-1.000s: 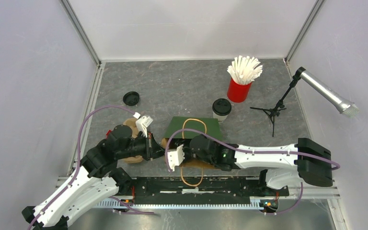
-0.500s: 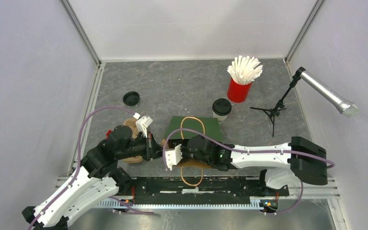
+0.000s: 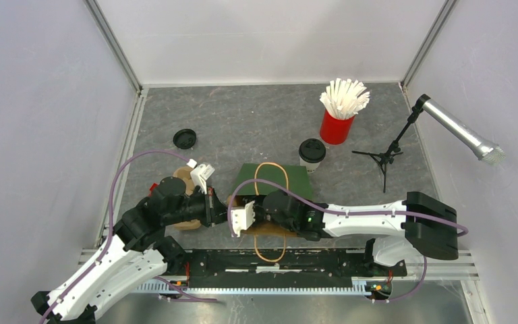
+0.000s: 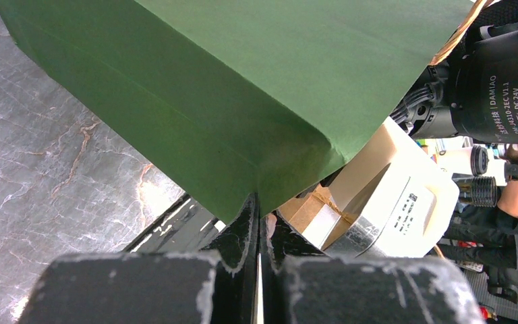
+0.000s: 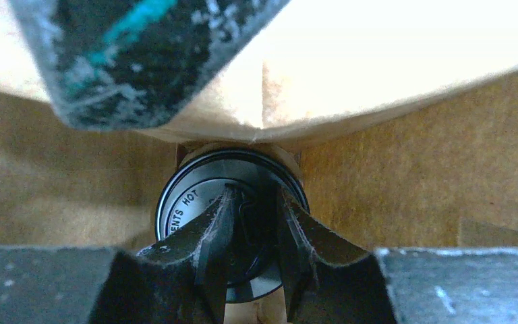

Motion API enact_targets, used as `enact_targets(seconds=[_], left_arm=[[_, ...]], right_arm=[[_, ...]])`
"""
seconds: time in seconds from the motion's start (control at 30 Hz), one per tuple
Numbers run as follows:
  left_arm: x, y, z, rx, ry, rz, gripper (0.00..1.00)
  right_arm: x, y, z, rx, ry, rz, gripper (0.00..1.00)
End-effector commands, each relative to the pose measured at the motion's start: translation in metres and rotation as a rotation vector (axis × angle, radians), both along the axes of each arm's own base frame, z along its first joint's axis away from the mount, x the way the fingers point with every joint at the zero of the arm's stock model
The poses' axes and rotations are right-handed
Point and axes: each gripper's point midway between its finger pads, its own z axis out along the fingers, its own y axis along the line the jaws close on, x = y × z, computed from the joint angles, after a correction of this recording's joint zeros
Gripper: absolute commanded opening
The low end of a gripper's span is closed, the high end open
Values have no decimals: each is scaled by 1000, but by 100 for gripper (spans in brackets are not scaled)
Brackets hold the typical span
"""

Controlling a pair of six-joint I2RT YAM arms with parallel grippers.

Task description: Pack the takeout coffee

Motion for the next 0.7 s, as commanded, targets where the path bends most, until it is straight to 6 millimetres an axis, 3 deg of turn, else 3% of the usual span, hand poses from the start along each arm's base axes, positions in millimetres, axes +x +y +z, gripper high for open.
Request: enact_targets(seconds=[0.0,0.27,0.5,0.67], left_arm=[[-5,-6,12,-57,6,-22,2],[0,-4,15,-35,0,0,2],[3,-3,17,-27,1,21,2],[5,-2,21,-9,3,27,2]], right_arm=[[12,-12,-8,-24,25,-75,36],[-1,3,26,21,79,1,44],[-15,0,45,58,130,52,44],[-38,-3,58,58,190,141,46]])
